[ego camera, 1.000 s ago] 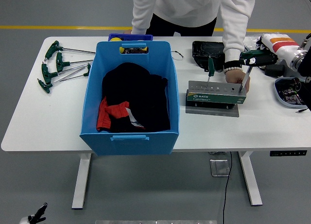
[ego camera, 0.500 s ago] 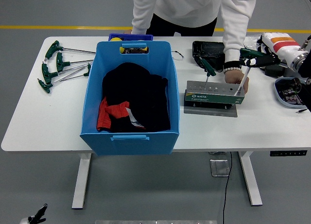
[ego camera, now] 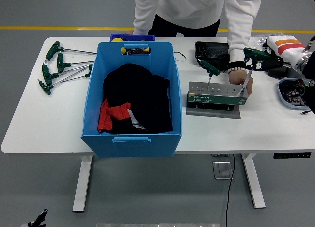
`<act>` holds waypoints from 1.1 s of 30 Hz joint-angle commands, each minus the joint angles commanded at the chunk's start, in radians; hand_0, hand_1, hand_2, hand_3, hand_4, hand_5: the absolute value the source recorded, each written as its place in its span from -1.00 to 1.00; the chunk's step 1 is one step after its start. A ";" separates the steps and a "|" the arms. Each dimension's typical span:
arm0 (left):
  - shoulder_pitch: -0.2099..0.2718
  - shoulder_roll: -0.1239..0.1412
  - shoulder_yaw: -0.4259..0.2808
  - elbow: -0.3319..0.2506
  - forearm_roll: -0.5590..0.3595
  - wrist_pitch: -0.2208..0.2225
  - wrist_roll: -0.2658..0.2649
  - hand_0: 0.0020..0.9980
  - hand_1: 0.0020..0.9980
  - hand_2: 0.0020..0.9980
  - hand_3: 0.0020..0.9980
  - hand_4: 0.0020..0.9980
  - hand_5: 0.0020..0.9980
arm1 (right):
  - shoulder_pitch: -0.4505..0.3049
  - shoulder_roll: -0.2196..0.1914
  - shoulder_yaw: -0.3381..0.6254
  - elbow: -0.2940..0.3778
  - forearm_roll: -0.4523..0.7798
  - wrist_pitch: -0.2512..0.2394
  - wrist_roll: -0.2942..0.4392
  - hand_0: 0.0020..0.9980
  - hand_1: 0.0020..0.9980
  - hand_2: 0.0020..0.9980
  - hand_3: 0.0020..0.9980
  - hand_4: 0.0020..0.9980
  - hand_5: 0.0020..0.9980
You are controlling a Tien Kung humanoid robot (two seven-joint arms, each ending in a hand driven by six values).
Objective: Lift tool from toolbox,place it in box,lift tool from toolbox,place it in box
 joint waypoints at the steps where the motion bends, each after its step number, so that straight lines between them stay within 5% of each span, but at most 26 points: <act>1: 0.001 0.000 -0.001 0.000 0.002 0.000 0.000 0.40 0.37 0.47 0.42 0.49 0.26 | -0.001 0.000 -0.001 0.001 -0.003 0.005 -0.004 -0.81 -0.91 -0.83 -0.88 1.00 0.20; 3: 0.003 0.000 -0.002 0.000 0.004 0.000 0.001 0.40 0.37 0.47 0.42 0.49 0.27 | -0.002 -0.001 -0.003 0.004 -0.008 0.011 -0.008 -0.67 -0.79 -0.69 -0.74 1.00 0.32; 8: 0.006 0.001 -0.006 0.000 0.009 -0.001 0.002 0.40 0.37 0.47 0.42 0.49 0.27 | -0.005 -0.005 0.006 0.019 -0.028 0.039 -0.023 -0.67 -0.79 -0.69 -0.74 1.00 0.32; 9: 0.006 0.001 -0.006 0.001 0.009 -0.002 0.002 0.40 0.37 0.47 0.42 0.49 0.27 | -0.005 -0.007 0.009 0.024 -0.033 0.044 -0.026 -0.48 -0.69 -0.57 -0.55 1.00 0.41; 13: 0.006 0.001 -0.006 0.001 0.011 -0.004 0.002 0.40 0.37 0.47 0.42 0.49 0.27 | -0.005 -0.016 0.023 0.050 -0.049 0.065 -0.040 -0.48 -0.69 -0.57 -0.55 1.00 0.41; 15: 0.006 0.001 -0.006 0.003 0.011 -0.005 0.001 0.40 0.37 0.47 0.42 0.49 0.27 | -0.006 -0.024 0.044 0.075 -0.066 0.088 -0.056 -0.34 -0.63 -0.52 -0.46 1.00 0.44; 20: 0.007 0.001 -0.003 0.004 0.014 -0.007 0.000 0.40 0.37 0.47 0.42 0.49 0.27 | -0.001 -0.036 0.080 0.126 -0.094 0.164 -0.109 -0.34 -0.63 -0.52 -0.46 1.00 0.44; 21: 0.007 0.002 -0.002 0.004 0.013 -0.007 -0.001 0.40 0.37 0.47 0.42 0.49 0.27 | 0.000 -0.037 0.084 0.130 -0.093 0.174 -0.117 -0.16 -0.52 -0.41 -0.35 1.00 0.55; 33: 0.005 0.002 0.003 0.005 0.005 -0.006 -0.004 0.40 0.37 0.46 0.42 0.49 0.27 | 0.005 -0.045 0.115 0.176 -0.072 0.278 -0.233 -0.08 -0.38 -0.26 -0.28 1.00 0.49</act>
